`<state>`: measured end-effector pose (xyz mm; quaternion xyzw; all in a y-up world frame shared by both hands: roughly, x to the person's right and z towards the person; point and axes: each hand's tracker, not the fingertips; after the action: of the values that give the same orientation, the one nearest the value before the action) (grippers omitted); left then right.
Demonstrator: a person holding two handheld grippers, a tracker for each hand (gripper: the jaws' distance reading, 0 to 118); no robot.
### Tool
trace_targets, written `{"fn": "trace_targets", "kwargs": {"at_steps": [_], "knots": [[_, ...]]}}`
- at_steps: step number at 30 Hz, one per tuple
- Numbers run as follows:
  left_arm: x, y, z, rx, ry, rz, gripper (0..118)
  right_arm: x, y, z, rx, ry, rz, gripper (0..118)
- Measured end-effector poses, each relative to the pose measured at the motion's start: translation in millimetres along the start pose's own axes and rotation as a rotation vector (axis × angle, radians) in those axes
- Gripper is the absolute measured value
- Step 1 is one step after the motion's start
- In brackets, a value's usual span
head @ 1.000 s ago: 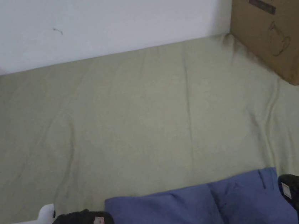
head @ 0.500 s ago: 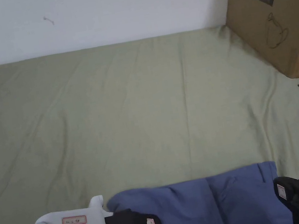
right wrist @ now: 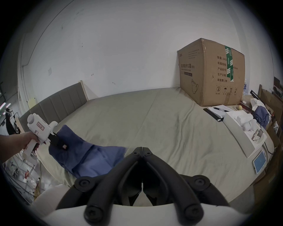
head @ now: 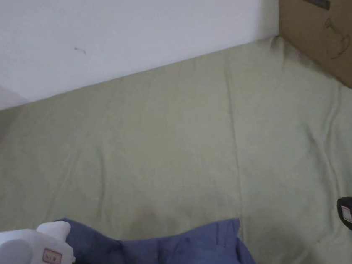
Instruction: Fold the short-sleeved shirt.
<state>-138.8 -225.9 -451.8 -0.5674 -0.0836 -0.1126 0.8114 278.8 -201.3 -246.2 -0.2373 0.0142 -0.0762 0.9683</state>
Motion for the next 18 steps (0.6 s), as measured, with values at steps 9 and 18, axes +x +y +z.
{"fn": "trace_targets", "kwargs": {"at_steps": [9, 18], "knots": [[109.9, 31.8, -0.1, -0.043, -0.396, 0.056, 11, 10.0, -7.3, 16.4, -0.003, 0.005, 0.008, 0], [197.8, 47.6, -36.9, -0.170, -0.832, 0.177, 118, 33.8, -1.2, 27.1, -0.006, -0.071, -0.052, 0]]}}
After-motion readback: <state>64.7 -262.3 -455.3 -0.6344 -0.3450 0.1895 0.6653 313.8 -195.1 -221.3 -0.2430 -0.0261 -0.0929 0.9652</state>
